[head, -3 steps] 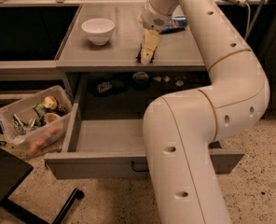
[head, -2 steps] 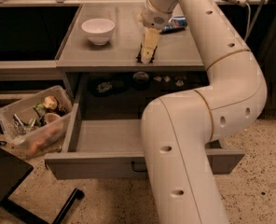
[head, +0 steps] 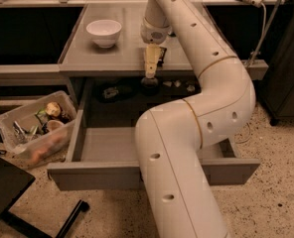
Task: Place rxbar chocolate into top drawer
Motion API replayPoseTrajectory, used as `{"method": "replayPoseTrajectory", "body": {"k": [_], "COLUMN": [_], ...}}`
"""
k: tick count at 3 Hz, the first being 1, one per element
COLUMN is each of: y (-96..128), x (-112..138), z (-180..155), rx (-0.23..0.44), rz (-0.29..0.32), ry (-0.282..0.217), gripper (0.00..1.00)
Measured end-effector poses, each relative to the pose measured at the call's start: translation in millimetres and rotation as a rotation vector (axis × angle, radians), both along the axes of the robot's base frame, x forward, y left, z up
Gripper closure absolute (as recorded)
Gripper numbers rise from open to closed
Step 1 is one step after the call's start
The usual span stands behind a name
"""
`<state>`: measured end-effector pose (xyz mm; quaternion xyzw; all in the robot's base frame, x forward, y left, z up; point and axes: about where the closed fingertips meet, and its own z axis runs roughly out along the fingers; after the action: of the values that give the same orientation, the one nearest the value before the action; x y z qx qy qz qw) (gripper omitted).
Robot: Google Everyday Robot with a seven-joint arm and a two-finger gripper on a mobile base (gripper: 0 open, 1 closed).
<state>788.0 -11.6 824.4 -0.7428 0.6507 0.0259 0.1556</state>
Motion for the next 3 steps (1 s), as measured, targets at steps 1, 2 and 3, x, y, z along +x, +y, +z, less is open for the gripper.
{"method": "replayPoseTrajectory", "body": {"k": [1, 2, 3], "y": [1.8, -7.7, -13.6], "x": [15.7, 42.5, 57.1], "z": [0.6, 27.2, 40.4], "rx": [-0.055, -0.089, -0.184], "rz": [0.020, 0.002, 0.005], "ry": [-0.064, -0.209, -0.285], "gripper": [0.00, 0.00, 0.00]}}
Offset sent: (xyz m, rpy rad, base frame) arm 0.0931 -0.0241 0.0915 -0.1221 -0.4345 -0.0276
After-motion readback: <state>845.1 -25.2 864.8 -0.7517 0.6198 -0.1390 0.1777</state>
